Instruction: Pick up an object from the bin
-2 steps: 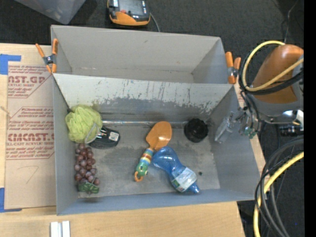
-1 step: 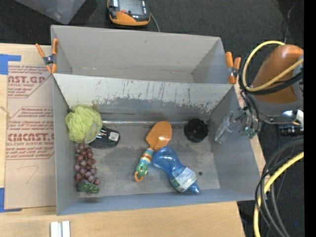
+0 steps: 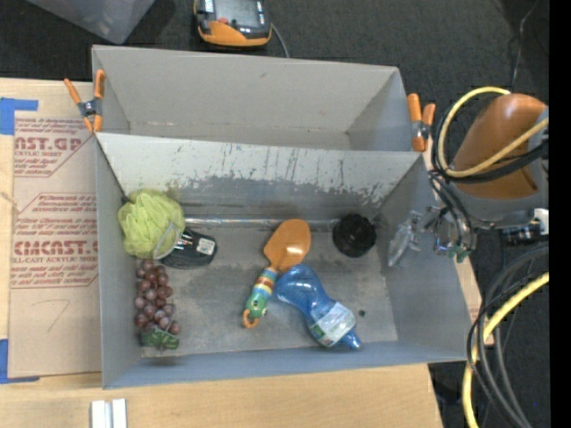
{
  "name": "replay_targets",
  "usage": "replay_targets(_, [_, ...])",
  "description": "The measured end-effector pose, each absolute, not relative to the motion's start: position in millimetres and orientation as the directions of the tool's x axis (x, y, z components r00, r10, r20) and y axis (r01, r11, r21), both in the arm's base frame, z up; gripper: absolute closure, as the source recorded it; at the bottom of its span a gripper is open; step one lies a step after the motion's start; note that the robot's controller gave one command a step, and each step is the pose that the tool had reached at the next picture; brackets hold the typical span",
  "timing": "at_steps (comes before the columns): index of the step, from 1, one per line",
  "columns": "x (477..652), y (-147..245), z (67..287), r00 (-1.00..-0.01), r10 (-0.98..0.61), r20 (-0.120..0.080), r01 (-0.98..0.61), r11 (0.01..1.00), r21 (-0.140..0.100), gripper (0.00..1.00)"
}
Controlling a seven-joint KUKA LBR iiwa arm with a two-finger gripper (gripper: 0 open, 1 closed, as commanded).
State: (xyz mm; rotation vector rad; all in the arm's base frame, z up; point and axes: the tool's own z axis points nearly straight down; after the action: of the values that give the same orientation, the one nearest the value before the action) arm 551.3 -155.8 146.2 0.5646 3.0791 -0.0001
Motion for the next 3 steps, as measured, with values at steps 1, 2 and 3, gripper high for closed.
replay_targets(1, [553.2, -154.6, 148.1, -0.914, 0.406, -0.012, 0.406, 0.914, 0.004, 1.00])
replay_targets(2, [544.7, -151.8, 140.0, -0.782, 0.623, -0.010, 0.623, 0.782, 0.006, 1.00])
replay_targets(3, [543.5, -154.3, 136.4, -0.958, 0.286, -0.014, 0.286, 0.958, 0.002, 1.00])
